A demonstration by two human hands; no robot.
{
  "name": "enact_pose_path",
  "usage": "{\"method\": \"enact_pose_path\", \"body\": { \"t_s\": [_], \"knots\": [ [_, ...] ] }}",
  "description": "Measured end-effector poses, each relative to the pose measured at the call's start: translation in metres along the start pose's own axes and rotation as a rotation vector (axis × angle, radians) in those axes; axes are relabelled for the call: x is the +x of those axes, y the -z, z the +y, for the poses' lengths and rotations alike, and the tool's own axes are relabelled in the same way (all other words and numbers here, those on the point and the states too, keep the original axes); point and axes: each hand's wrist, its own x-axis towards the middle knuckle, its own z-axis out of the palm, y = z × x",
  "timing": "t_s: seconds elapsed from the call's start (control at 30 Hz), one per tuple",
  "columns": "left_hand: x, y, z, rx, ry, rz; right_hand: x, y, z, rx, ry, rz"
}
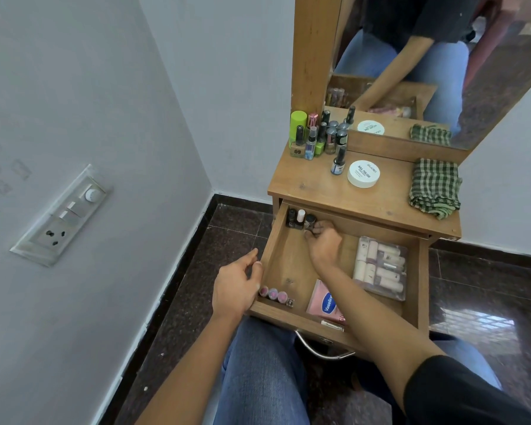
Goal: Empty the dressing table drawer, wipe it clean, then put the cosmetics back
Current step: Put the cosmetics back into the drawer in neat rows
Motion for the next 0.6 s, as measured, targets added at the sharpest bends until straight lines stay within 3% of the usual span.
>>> {"method": "enact_pose_path", "body": {
  "t_s": [0.33, 0.6],
  "knots": [
    [0.001, -0.001, -0.002, 0.005, -0.011, 0.003, -0.002, -0.005, -0.005, -0.072, -0.073, 0.061],
    [0.001, -0.001, -0.003, 0.000, -0.002, -0.004, -0.007, 0.025, 0.008, -0.106, 0.069, -0.025]
  ]
}}
